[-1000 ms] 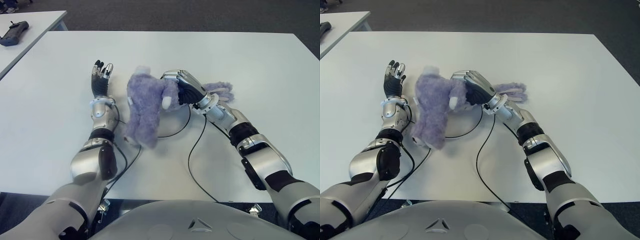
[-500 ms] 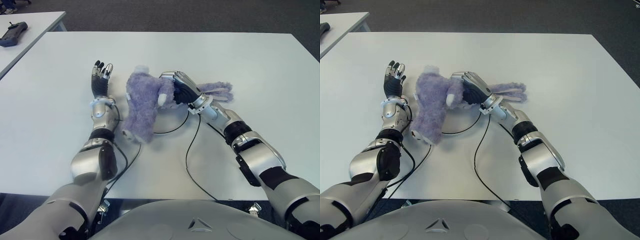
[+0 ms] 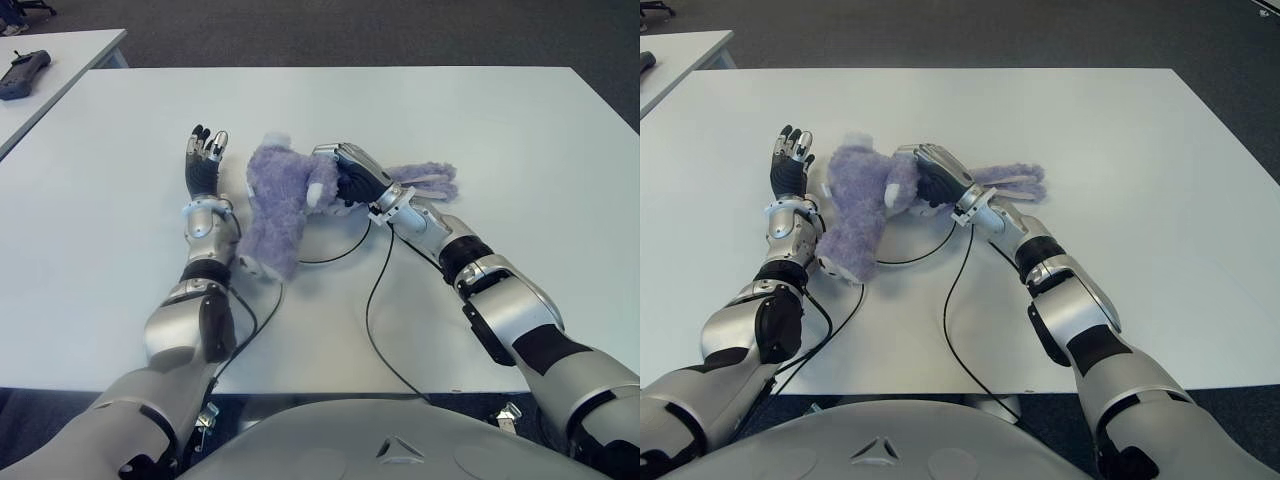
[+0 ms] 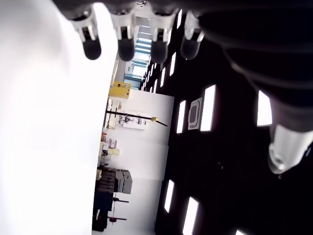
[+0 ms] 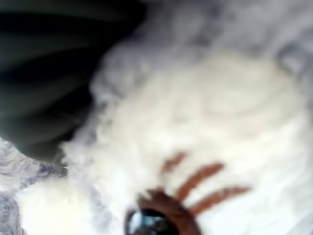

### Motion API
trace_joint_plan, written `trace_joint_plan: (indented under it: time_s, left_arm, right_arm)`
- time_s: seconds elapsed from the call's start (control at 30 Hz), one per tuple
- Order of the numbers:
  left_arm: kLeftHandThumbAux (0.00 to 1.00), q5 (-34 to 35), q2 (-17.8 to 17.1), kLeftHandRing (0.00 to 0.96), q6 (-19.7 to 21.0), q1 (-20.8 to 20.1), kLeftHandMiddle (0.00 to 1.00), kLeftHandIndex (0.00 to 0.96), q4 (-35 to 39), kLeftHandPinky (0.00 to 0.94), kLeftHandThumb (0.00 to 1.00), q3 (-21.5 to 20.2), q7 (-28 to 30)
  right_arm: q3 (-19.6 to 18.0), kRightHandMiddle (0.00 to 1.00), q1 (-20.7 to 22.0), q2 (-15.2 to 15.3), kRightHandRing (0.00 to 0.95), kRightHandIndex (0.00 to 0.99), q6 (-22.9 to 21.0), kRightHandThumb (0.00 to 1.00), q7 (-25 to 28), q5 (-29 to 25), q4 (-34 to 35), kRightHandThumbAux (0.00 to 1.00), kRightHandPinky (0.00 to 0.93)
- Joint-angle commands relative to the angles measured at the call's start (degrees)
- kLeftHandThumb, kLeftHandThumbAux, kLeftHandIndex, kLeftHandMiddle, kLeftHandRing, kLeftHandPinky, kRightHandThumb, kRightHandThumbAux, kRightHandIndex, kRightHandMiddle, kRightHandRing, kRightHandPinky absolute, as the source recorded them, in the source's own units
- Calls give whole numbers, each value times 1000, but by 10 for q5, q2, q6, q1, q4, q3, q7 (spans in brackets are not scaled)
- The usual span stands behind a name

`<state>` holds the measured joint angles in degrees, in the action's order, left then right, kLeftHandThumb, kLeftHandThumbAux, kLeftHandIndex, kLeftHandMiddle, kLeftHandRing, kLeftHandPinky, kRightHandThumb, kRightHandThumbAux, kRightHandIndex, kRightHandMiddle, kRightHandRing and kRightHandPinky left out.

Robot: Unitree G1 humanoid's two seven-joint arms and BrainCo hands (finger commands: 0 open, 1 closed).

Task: Put the doll into the plate.

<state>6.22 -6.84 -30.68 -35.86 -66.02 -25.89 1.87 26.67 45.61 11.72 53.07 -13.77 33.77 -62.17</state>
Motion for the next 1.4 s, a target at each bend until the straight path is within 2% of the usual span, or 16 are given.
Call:
trace_joint_plan:
  time_s: [0.03, 0.23, 0.4, 0.57, 0.67, 0.87, 1.17, 1.37, 1.4]
  left_arm:
    - [542, 12, 68, 54, 27, 136, 86, 34, -92, 29, 0, -1, -5]
    - [546, 13, 68, 56, 26, 136, 89, 33, -92, 35, 0, -2, -3]
    - [548, 13, 69, 57, 23, 136, 88, 33, -92, 34, 0, -2, -1]
    - [547, 13, 69, 54, 24, 136, 84, 32, -92, 26, 0, -1, -1]
    - [551, 13, 69, 54, 26, 135, 86, 33, -92, 28, 0, -1, -2]
    - [554, 15, 69, 53, 31, 134, 83, 32, -93, 33, 0, -4, 0]
    - [568, 16, 69, 59, 30, 134, 88, 37, -94, 46, 0, -4, 2]
    - [570, 14, 69, 62, 29, 135, 90, 37, -94, 46, 0, -3, 0]
    - [572, 14, 69, 61, 29, 135, 90, 35, -94, 39, 0, -3, 0]
  right_arm:
    - [58, 792, -76, 2, 790, 436, -108, 699, 109, 47, -81, 720, 782]
    - [77, 779, -74, 1, 780, 434, -122, 698, 89, 61, -78, 721, 776]
    - [88, 770, -69, 0, 775, 432, -137, 696, 92, 64, -82, 722, 770]
    - [102, 713, -58, 0, 713, 427, -156, 692, 91, 69, -86, 725, 696]
    - [102, 643, -53, -2, 645, 417, -168, 682, 116, 59, -91, 731, 644]
    - [95, 576, -45, -7, 592, 411, -188, 678, 166, 39, -100, 734, 585]
    - [99, 451, -35, -9, 503, 401, -212, 675, 200, 28, -91, 738, 496]
    - [103, 412, -30, -6, 473, 397, -220, 668, 225, 28, -88, 738, 480]
    - [105, 379, -28, -4, 441, 183, -217, 387, 244, 27, -87, 694, 453]
